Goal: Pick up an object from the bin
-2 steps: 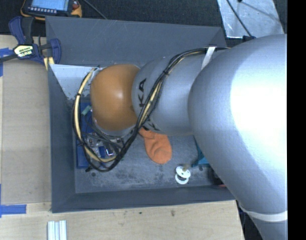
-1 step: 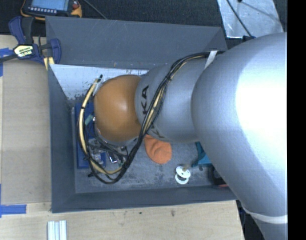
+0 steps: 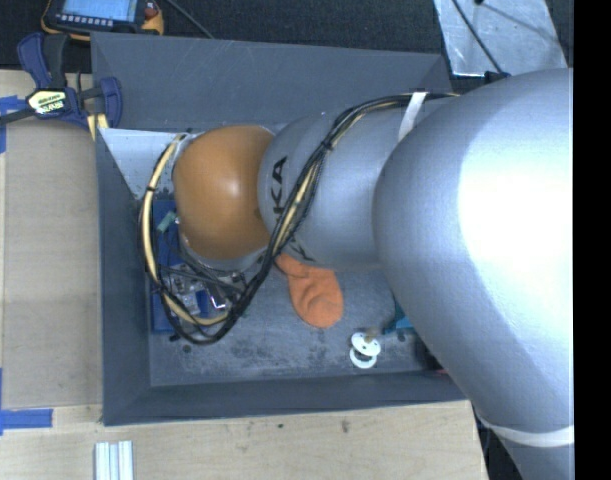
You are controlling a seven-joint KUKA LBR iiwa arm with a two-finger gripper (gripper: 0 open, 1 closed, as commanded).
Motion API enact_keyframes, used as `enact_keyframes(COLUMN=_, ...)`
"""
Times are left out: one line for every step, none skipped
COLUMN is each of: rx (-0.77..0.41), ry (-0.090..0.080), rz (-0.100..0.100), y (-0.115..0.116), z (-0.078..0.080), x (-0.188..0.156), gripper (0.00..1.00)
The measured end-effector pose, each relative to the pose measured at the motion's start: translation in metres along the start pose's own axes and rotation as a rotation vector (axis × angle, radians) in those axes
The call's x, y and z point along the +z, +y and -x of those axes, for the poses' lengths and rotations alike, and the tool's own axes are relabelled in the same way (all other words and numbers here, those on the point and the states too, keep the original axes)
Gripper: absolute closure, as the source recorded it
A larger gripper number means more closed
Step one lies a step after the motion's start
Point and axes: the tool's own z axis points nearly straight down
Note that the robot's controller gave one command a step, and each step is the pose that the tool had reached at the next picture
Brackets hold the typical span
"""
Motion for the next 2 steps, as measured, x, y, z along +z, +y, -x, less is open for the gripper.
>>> enact_keyframes(rx=-0.029, ry=-0.010, rz=0.000, y=-0.010, z=-0.001, x=-0.058, gripper=1.00)
enact_keyframes(rx=-0.040, ry=-0.026, rz=0.002, y=-0.009, z=-0.008, x=-0.039, gripper=1.00)
